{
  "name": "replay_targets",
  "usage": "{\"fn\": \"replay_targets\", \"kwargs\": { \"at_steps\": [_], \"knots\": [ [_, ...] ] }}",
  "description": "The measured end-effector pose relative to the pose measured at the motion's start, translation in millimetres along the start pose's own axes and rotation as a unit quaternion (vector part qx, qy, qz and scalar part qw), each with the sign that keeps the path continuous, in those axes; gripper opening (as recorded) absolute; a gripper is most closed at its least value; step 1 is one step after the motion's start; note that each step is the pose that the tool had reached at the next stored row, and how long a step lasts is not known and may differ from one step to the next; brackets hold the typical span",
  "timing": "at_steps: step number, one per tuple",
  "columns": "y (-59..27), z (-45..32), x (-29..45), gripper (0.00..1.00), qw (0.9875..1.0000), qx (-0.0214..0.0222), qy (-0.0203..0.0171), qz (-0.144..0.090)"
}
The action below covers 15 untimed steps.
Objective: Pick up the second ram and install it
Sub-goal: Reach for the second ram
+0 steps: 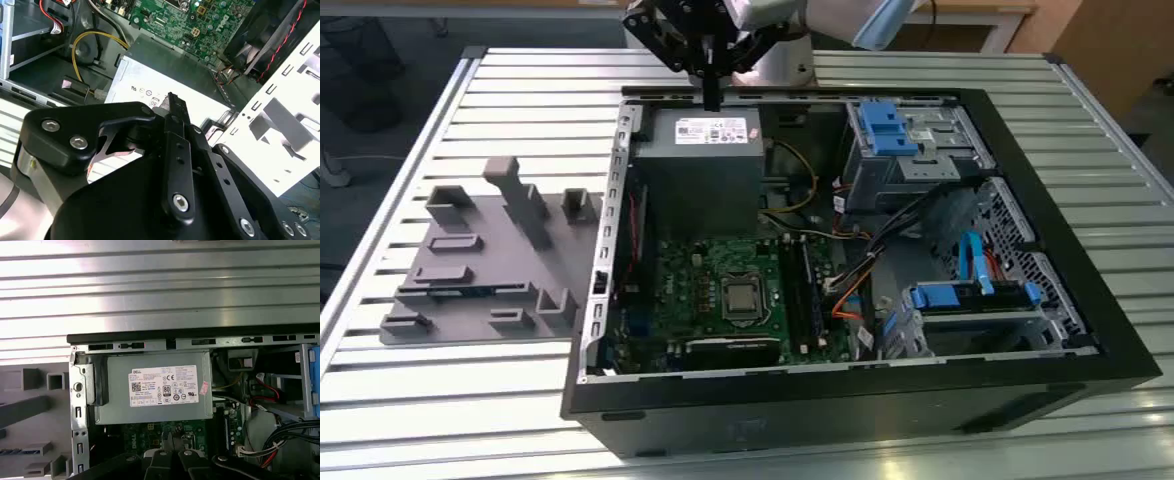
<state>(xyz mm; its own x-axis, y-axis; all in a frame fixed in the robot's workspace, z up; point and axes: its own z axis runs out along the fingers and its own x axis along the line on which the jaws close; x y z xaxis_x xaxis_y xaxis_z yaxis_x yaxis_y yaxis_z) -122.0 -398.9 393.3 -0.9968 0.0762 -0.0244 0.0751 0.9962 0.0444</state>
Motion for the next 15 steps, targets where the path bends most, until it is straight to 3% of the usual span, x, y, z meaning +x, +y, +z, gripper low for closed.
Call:
{"fn": "replay_targets", "kwargs": {
  "at_steps": [15],
  "knots": [
    [-0.5,-0.1,6.0,0.11,1.0,0.0,0.0,0.0]
  ]
}}
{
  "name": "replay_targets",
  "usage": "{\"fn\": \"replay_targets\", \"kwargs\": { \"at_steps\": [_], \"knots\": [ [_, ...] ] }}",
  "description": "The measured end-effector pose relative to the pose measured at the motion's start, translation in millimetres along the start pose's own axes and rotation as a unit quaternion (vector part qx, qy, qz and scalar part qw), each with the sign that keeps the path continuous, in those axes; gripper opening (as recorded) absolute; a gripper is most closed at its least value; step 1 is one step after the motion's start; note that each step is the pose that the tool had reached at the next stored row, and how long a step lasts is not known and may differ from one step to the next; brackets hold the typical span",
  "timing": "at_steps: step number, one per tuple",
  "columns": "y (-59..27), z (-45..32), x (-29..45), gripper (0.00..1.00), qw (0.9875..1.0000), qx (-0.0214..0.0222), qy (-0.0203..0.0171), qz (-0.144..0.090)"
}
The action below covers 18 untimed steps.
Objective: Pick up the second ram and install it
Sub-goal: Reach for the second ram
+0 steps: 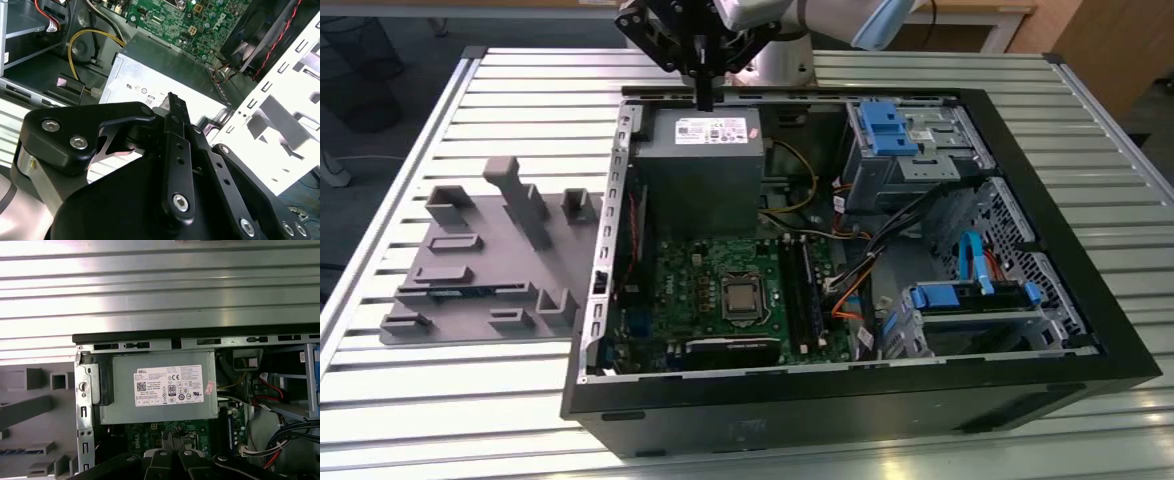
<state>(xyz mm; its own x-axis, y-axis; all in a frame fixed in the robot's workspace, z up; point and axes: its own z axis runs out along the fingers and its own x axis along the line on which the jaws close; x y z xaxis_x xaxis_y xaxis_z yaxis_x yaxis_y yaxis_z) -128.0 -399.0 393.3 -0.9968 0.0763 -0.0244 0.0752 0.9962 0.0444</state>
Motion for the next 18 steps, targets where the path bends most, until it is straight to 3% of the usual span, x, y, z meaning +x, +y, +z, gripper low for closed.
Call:
{"fn": "replay_targets", "kwargs": {
  "at_steps": [18],
  "knots": [
    [-0.4,0.0,6.1,0.11,1.0,0.0,0.0,0.0]
  ]
}}
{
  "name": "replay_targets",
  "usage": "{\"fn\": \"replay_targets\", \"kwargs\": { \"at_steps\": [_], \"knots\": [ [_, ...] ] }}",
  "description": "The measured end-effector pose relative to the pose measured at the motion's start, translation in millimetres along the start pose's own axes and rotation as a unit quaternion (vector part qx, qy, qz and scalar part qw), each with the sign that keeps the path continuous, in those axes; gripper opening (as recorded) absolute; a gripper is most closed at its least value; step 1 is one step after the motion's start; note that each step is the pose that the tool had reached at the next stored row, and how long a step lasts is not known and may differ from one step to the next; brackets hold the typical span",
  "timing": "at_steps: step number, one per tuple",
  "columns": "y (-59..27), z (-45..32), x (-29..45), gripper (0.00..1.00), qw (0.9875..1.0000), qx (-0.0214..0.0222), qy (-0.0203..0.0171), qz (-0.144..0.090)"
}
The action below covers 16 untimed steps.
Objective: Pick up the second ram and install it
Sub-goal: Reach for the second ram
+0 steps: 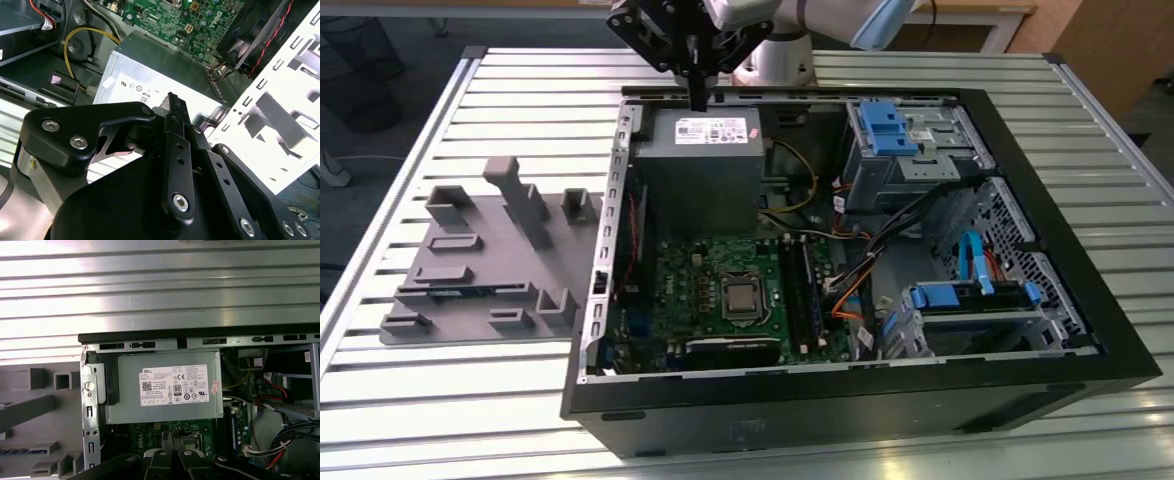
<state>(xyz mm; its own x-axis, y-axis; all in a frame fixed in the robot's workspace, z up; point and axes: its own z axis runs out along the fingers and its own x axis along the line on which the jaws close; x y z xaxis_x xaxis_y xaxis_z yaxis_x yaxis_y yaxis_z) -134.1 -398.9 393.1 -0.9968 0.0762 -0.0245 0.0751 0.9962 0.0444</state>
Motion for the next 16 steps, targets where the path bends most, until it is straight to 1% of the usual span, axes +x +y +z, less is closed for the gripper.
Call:
{"fn": "replay_targets", "kwargs": {
  "at_steps": [16],
  "knots": [
    [-0.3,0.1,3.5,0.11,1.0,0.0,0.0,0.0]
  ]
}}
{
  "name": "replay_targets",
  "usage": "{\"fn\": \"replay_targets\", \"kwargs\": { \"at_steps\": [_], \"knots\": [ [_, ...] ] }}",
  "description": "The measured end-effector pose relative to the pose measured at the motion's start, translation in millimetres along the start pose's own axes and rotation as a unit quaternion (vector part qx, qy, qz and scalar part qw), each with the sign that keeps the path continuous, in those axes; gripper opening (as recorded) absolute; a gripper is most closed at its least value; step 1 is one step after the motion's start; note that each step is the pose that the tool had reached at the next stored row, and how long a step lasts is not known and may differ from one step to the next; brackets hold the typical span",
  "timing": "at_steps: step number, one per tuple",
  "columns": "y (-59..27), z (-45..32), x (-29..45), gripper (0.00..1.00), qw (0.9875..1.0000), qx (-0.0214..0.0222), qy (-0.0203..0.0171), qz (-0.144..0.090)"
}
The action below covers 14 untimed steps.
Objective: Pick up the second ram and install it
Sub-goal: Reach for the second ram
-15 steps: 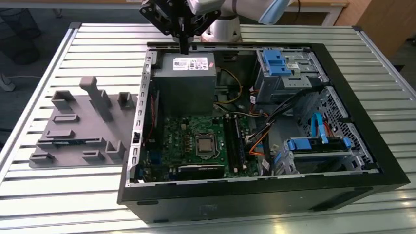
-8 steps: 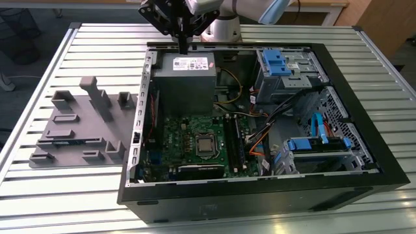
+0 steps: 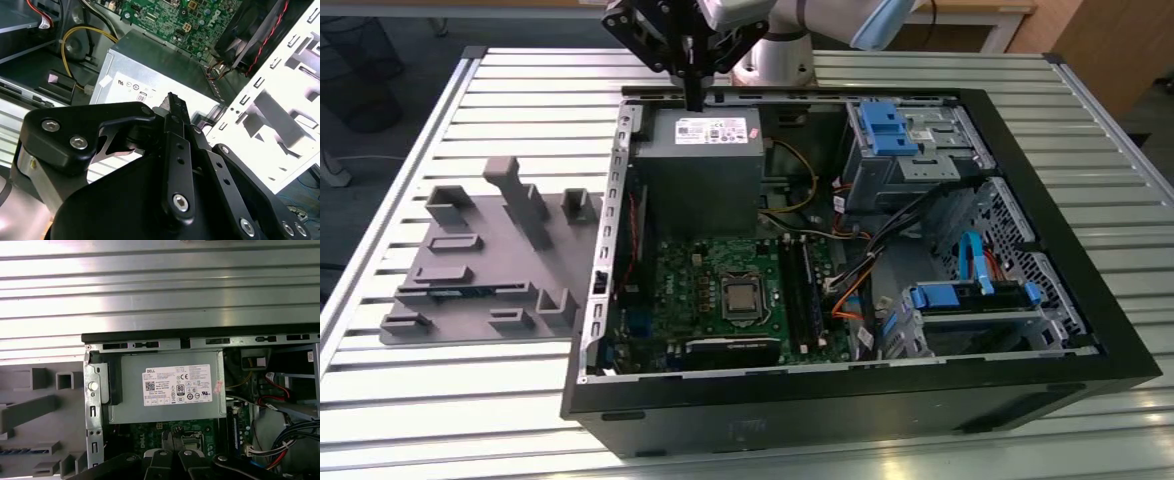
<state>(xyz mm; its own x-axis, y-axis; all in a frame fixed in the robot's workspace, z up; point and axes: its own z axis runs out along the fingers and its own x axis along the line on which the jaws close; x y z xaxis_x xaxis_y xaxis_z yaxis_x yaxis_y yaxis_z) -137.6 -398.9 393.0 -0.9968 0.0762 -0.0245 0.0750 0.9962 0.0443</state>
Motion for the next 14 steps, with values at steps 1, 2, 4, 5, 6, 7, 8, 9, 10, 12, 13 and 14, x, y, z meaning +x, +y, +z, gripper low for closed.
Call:
{"fn": "replay_targets", "kwargs": {
  "at_steps": [1,2,4,5,6,7,8,9,10,12,13,14],
  "knots": [
    [0.0,0.0,0.2,0.11,1.0,0.0,0.0,0.0],
    [0.0,0.0,0.5,0.11,1.0,0.0,0.0,0.0],
    [-0.1,0.0,0.9,0.11,1.0,0.0,0.0,0.0],
    [-0.1,0.0,1.1,0.11,1.0,0.0,0.0,0.0],
    [-0.1,0.0,1.3,0.11,1.0,0.0,0.0,0.0],
    [-0.1,0.0,1.5,0.11,1.0,0.0,0.0,0.0],
    [-0.1,0.0,1.7,0.11,1.0,0.0,0.0,0.0],
    [-0.1,0.1,1.9,0.11,1.0,0.0,0.0,0.0],
    [-0.2,0.1,2.1,0.11,1.0,0.0,0.0,0.0],
    [-0.2,0.1,2.5,0.11,1.0,0.0,0.0,0.0],
    [-0.2,0.1,2.7,0.11,1.0,0.0,0.0,0.0],
    [-0.2,0.1,2.9,0.11,1.0,0.0,0.0,0.0]
  ]
}}
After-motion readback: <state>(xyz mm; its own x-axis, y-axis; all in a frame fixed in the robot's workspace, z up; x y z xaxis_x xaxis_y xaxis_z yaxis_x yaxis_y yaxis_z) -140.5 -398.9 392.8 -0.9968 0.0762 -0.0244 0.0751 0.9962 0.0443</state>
